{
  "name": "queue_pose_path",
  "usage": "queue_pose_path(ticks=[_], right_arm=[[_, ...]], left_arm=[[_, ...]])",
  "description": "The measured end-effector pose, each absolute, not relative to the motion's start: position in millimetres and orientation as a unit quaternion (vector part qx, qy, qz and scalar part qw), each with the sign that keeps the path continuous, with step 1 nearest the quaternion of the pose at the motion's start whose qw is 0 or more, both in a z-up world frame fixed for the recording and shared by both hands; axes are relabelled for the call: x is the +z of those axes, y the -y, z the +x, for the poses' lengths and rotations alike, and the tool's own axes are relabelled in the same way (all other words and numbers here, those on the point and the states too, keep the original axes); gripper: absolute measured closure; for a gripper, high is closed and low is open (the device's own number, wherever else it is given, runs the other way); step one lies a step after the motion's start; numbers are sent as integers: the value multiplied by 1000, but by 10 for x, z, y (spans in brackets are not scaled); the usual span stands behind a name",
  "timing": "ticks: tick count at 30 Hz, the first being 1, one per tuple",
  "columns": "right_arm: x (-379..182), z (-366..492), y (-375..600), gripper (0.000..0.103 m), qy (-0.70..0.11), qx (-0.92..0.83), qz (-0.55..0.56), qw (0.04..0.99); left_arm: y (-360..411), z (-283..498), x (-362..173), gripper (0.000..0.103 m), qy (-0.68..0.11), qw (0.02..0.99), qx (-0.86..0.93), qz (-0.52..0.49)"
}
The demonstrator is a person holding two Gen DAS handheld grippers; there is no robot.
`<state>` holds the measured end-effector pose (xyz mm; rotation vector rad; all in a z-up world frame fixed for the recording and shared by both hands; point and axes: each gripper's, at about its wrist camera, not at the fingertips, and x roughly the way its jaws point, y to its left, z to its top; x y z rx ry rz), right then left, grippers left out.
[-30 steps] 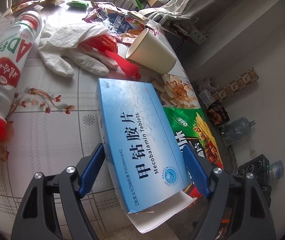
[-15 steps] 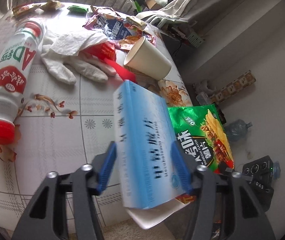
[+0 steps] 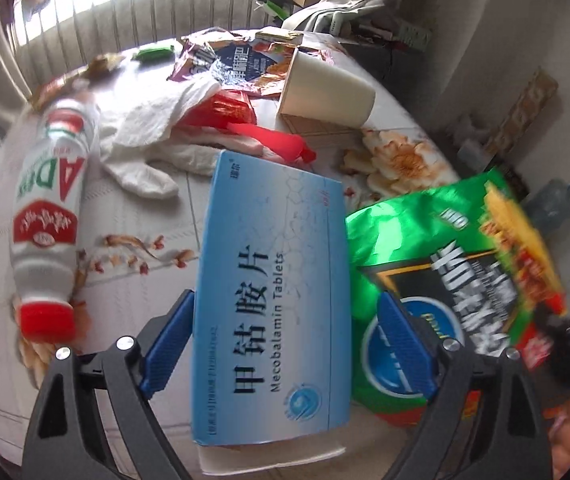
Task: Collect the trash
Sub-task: 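Lift the tablet box and chip bag off the table with both tools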
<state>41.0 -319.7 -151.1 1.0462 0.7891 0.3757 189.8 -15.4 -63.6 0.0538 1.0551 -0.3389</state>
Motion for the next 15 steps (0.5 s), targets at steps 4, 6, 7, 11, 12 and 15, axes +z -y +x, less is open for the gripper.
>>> queue_pose_path(ticks=[4,6,7,11,12,15], right_arm=[[-1510,426,3209,103,-362,175,479,780],[-1497,432,3213,103,-360,176,477,782],[-1487,430,3218,103,-359,177,476,783],[-1456,428,3241,103,-353,181,475,786],[-1453,419,3251,103,-352,182,475,786],[-1432,404,3275,103,-347,185,478,786]], left_arm=[[90,1919,-720,16,-508,847,-150,29],[51,1929,-751,21,-511,847,-144,31],[23,1940,-775,26,-513,847,-139,34],[-31,1941,-778,30,-506,850,-140,34],[-50,1945,-778,30,-505,851,-139,31],[-109,1932,-750,31,-502,853,-138,18]])
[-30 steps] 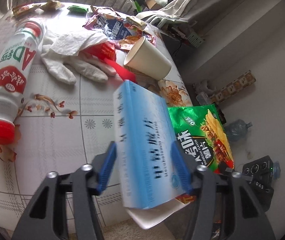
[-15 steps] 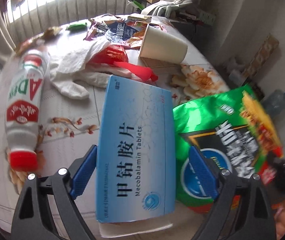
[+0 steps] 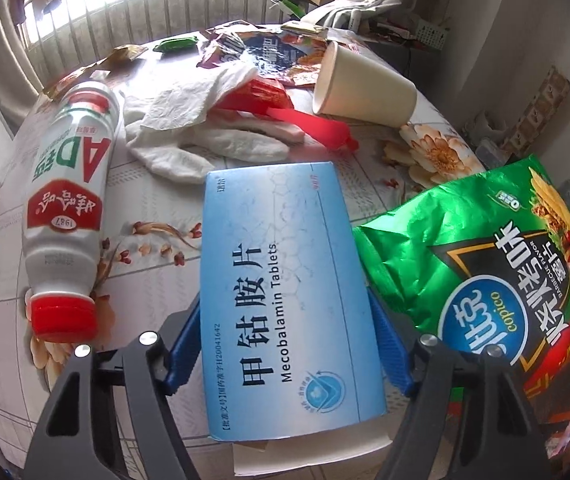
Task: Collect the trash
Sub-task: 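Lift the tablet box and chip bag off the table with both tools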
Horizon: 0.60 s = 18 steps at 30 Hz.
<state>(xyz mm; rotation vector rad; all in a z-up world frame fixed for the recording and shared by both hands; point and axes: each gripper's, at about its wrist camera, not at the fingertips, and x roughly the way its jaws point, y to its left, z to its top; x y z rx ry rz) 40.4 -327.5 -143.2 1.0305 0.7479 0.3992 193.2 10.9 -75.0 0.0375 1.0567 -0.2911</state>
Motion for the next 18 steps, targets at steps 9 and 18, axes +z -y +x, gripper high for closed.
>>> queue_pose_path(ticks=[9,18], right_arm=[[-1323,326,3378,103,-323,193,480,793],[-1112,71,3698,103,-260,170,476,823]], left_arm=[[-161,1770,-358,31,-467,869,-163,-20],[339,1719,106,31,-435,864,-251,-32]])
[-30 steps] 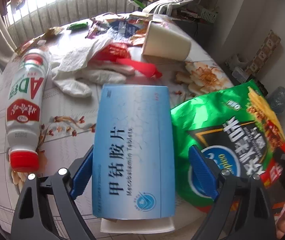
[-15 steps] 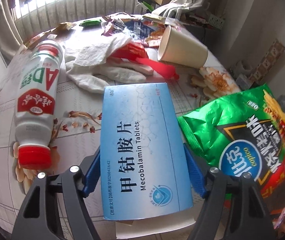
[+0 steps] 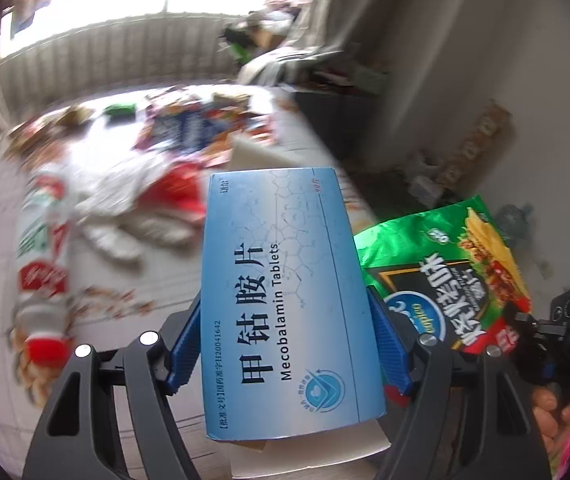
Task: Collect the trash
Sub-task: 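Lift the tablet box and chip bag off the table with both tools, then carry the box and chip bag over the blue wastebasket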
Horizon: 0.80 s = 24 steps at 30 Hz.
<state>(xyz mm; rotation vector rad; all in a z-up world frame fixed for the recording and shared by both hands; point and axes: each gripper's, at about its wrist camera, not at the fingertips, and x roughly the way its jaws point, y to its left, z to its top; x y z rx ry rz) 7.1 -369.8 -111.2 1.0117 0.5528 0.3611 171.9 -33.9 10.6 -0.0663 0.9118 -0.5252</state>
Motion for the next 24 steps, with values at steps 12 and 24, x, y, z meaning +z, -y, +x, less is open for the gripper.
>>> queue_pose_path(ticks=[12,24], right_arm=[[-1082,-742,4757,103,-147,15,497,855],[-1939,-1111,5616,103,-132,-162,564,799]], left_arm=[[2233,1769,450,31,-419,803,-424,22],[4126,1729,-329,31,-514,706,-482,73]])
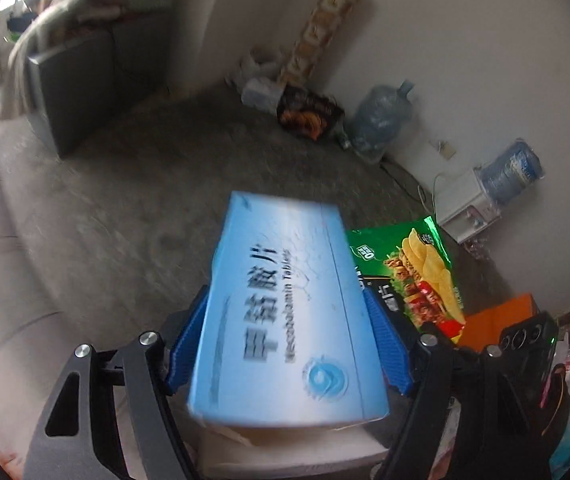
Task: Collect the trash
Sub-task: 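Carry the box and chip bag over the blue wastebasket, then open both tools to drop the box and chip bag into the wastebasket, then swing both tools back toward the table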
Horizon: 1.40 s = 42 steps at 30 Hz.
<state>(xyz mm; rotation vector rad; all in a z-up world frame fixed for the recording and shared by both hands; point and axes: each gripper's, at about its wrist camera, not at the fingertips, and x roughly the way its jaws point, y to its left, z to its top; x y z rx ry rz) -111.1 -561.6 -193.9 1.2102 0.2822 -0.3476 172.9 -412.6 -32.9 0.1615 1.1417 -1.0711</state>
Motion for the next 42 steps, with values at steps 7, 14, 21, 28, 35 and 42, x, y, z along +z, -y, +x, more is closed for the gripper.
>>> queue_pose_path(ticks=[7,14,21,28,35,42], right_arm=[[-2579,-843,5995,102,-163,-234,541,791],[-3384,-321,6371,84,-225,-231,581,747],[-3742,-403,6389,41,-307,-286,573,704],[-3467,-770,6180,33,-324,-325,501,733],[-3142,-1082,6014,33,-312,-338,480,747],[-2587,-1062,5724,27,-286,-315,443,789]], left_arm=[[4526,1784,-748,36,-533,695,-474,90],[4549,1882,-993,38,-559,690,-451,85],[4360,1918,-777,36,-552,703,-443,71],[4036,1865,-328,24,-520,729,-442,58],[3332,1850,33,19,-490,757,-431,29],[2298,1817,248,15,-458,806,-375,5]])
